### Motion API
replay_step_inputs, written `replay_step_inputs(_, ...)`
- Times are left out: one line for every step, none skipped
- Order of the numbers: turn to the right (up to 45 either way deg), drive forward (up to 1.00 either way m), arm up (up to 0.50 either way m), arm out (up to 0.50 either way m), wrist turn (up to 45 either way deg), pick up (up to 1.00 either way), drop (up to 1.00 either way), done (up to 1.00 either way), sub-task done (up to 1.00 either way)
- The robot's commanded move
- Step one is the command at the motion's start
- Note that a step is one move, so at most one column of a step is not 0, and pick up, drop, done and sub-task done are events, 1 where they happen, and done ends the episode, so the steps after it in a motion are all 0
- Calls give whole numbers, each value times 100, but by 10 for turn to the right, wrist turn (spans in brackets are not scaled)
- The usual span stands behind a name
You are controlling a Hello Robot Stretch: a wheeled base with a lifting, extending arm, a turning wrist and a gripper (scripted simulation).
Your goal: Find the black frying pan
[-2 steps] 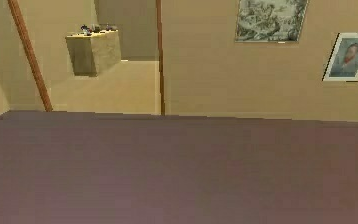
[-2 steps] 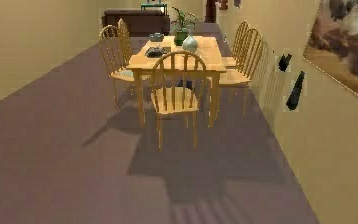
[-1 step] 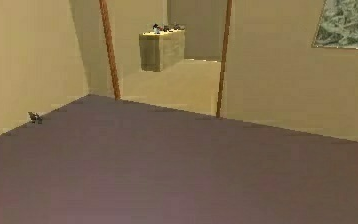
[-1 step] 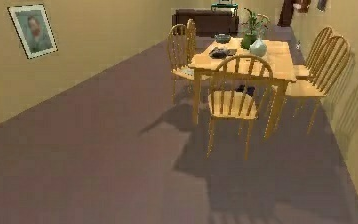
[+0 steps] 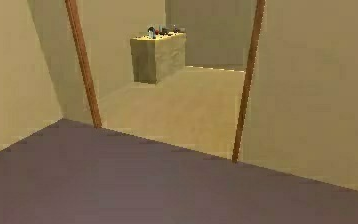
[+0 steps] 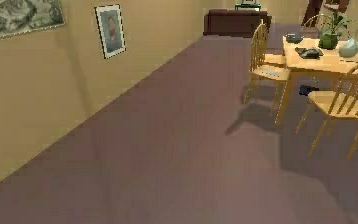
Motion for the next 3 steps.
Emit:
replay_step_inputs(0,100,0,0,0,0,0,0,0)
replay_step_inputs(0,100,0,0,0,0,0,0,0)
replay_step_inputs(0,100,0,0,0,0,0,0,0)
